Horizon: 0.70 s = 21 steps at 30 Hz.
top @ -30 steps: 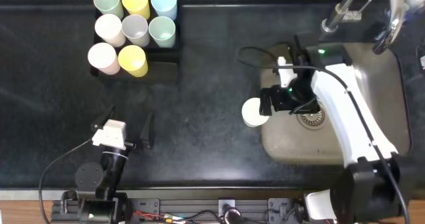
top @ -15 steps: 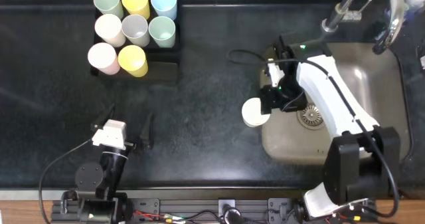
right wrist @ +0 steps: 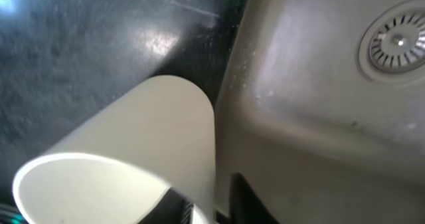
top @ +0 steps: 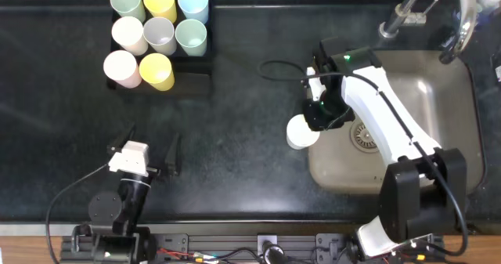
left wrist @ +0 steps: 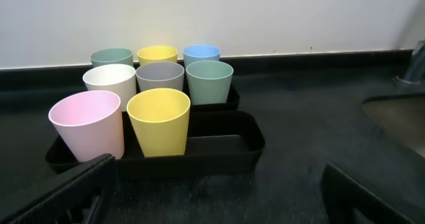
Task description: Store Cups
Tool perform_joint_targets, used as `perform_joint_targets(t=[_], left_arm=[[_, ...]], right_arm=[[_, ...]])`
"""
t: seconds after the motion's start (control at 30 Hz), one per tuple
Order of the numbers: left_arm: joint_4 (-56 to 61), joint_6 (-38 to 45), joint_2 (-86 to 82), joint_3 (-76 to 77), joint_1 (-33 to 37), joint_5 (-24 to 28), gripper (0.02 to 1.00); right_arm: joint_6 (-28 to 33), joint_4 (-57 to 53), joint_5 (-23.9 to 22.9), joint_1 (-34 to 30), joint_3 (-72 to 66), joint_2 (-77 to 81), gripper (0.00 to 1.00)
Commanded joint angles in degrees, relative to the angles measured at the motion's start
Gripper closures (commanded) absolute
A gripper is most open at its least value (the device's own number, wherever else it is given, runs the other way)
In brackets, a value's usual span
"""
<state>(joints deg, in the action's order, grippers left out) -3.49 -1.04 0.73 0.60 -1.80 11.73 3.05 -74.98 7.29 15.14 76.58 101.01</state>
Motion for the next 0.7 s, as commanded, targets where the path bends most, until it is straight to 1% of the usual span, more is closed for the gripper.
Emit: perform_joint_targets(t=[0.03, 0.07, 0.17, 0.23, 0.4, 0.53, 0.7], left_arm=[[-0.09, 1.05, -0.57, -0.15, -0.31, -0.24, 0.02], [-0.09, 1.05, -0.57, -0.15, -0.31, -0.26, 0.018], [-0.09, 1.05, -0.57, -0.15, -0.31, -0.24, 0.018], [-0.09, 1.05, -0.57, -0.15, -0.31, -0.24, 0.018], [-0.09, 1.05, -0.57, -0.15, -0.31, -0.24, 0.018], [-0.09, 1.05, -0.57, -0.15, -0.31, -0.24, 0.018], [-0.09, 1.05, -0.57, -0.15, -0.31, -0.24, 0.018]], right_arm=[[-0.5, 0.26, 0.66, 0.35, 0.7, 0.15, 0.915], [-0.5, 0.26, 0.66, 0.39, 0.72, 0.15, 0.956], [-0.48, 0.28, 1.01, 0.72, 0.72, 0.15, 0.958], [-0.48, 0.83, 2.25, 1.4, 0.76, 0.13, 0.958], [-0.46, 1.6, 1.84, 3.98, 4.24, 0.13, 0.958], [-1.01, 1.46, 1.75, 5.44, 13.07, 0.13, 0.956], [-3.52, 2.27, 1.68, 6.62, 26.69, 0.39, 0.961]])
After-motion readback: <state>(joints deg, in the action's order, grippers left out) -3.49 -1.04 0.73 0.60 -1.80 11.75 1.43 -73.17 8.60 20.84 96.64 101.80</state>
